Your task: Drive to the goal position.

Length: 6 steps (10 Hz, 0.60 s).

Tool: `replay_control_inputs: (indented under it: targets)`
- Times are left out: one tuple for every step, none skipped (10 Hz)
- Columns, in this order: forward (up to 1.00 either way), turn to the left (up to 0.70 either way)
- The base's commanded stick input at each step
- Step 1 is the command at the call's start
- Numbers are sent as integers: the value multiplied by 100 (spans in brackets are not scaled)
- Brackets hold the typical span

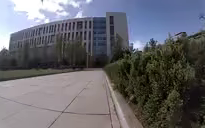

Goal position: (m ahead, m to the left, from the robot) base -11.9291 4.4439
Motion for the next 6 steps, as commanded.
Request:
replay_control_inputs:
  targets:
    - [4, 0]
    - [4, 0]
    - [4, 0]
    - [4, 0]
    - [4, 0]
    - [4, 0]
